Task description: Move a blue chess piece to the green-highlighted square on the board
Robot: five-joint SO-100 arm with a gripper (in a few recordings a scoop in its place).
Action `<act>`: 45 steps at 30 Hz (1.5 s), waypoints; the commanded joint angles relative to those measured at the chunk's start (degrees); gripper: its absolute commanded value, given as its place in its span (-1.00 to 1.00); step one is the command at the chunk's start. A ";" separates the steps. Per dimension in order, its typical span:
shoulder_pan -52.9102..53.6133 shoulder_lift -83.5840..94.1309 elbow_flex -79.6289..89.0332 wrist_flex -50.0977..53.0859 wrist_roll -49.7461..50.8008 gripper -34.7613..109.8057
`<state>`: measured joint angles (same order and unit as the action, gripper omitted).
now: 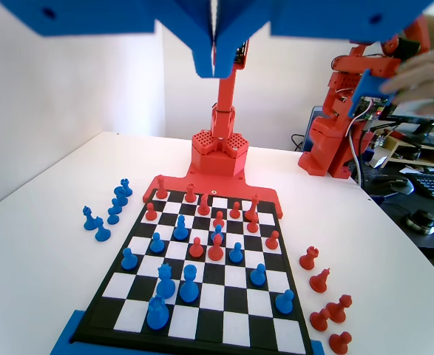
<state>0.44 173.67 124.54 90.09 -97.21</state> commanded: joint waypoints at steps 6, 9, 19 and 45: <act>-0.26 1.23 -10.55 3.69 -0.62 -0.51; -0.26 1.23 -14.24 6.33 0.26 -0.51; -0.53 0.97 -18.37 7.03 3.60 -0.51; 8.61 -47.64 -16.70 -9.58 15.12 -0.51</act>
<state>7.12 130.87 107.23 83.85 -82.18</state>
